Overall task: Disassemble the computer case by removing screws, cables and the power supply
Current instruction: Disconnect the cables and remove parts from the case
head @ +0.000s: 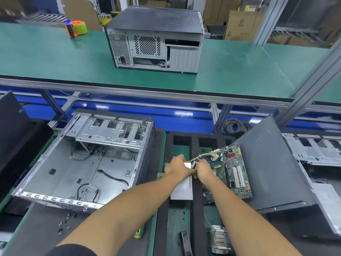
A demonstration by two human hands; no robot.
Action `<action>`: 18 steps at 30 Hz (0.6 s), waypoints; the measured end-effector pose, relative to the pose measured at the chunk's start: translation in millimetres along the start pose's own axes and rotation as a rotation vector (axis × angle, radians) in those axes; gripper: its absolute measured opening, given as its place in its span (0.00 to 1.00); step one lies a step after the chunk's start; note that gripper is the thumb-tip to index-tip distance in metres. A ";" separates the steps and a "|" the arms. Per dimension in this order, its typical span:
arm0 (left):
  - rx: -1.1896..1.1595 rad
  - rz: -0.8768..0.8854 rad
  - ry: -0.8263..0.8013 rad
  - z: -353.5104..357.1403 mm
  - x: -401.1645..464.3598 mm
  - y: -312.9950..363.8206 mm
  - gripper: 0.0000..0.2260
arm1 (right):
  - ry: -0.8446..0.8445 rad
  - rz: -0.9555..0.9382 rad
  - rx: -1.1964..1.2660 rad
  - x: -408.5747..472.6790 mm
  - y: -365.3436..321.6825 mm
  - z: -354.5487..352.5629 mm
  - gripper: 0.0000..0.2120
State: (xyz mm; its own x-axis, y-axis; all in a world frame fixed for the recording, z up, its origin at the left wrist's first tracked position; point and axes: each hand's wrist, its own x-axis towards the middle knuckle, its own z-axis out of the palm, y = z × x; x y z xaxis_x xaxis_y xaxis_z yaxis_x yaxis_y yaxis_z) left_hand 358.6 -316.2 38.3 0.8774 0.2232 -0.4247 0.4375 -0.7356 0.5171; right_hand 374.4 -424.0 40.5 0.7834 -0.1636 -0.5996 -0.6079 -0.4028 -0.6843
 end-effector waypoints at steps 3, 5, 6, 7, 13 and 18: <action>0.033 0.020 0.037 -4.5 10.8 1.8 0.25 | -0.066 0.017 0.220 3.8 1.1 2.6 0.22; 0.069 0.031 0.046 -3.7 16.0 0.7 0.25 | -0.092 0.003 0.229 5.8 0.2 2.0 0.31; 0.083 0.034 0.051 -2.7 17.0 0.1 0.25 | -0.107 -0.004 0.215 6.9 -1.1 1.1 0.33; 0.089 0.033 0.059 -1.3 17.5 -0.4 0.24 | -0.126 -0.021 0.179 8.6 -1.0 -0.7 0.35; 0.131 0.071 0.119 14.8 12.1 -10.8 0.23 | -0.109 -0.169 0.012 13.0 5.2 3.9 0.31; 0.149 0.142 0.133 22.0 6.8 -18.7 0.22 | -0.089 -0.186 -0.008 14.0 2.4 9.2 0.40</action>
State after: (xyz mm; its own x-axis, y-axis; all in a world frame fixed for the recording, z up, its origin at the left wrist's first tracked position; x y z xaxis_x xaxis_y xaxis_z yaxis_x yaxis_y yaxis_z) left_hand 352.1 -315.0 9.4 0.9506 0.1858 -0.2486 0.2826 -0.8495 0.4455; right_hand 382.6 -419.0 26.6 0.8675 -0.0058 -0.4974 -0.4521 -0.4261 -0.7836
